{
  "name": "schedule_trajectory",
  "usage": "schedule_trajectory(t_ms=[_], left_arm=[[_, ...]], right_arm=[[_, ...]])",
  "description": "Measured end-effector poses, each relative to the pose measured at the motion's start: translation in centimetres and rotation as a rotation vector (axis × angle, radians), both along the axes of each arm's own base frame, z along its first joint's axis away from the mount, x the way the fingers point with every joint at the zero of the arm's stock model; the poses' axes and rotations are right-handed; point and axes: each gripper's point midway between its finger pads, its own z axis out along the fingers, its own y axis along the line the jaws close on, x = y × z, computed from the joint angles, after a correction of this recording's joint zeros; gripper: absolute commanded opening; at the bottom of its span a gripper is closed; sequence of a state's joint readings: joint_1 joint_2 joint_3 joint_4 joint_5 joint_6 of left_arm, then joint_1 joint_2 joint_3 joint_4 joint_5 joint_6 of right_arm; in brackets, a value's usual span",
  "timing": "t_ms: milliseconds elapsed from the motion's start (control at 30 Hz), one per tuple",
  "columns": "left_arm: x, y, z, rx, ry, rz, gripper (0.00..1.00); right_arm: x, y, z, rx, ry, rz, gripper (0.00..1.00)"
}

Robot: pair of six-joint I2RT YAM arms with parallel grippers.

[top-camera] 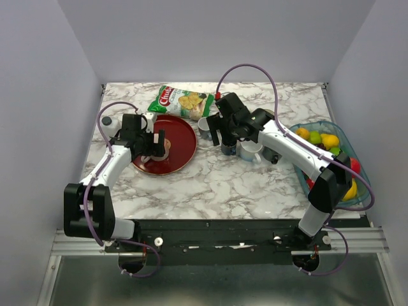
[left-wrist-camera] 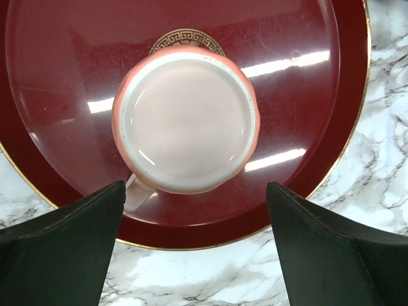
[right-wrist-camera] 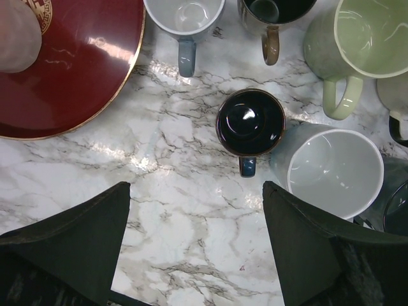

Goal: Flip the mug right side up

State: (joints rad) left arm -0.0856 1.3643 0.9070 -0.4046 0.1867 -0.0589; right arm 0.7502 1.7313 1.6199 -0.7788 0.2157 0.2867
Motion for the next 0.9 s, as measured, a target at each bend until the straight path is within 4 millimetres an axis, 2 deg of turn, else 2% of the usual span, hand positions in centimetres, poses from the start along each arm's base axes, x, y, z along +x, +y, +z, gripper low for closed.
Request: schedule_trajectory(t_ms=[100,200,233,300,433,600,900], left_arm=[[0.2,0.0,-1.0,0.011,0.023,-0.01,0.94],[0.3,0.1,-2.3,0.017,0.063,-0.013,0.79],[0.3,0.1,-2.6,0.019,0.073,-0.012,0.71],[0.2,0.0,-2.8,0.019,0.082,-0.014,0.67],[0.4,0.1,-2.5,0.031,0.068,-0.003,0.52],[0.4,0.4,-2.1,0.046,0.046,0.018,0.49],[0.3,0.5,-2.6,0.073,0.063,0.044,0.4]], right_arm=[[0.0,0.0,0.0,0.001,0.002,0.002,0.91],[-0.1,0.0,-0.2,0.0,0.005,0.003,0.9],[-0.1,0.0,-0.3,-0.003,0.008,0.003,0.91],[-0.2,-0.1,-0.5,-0.006,0.012,0.002,0.9],[-0.3,-0.1,-0.7,-0.008,0.014,0.002,0.9],[-0.3,-0.2,-0.5,-0.004,0.009,0.002,0.89],[-0.2,-0.1,-0.5,-0.002,0.006,0.002,0.89]])
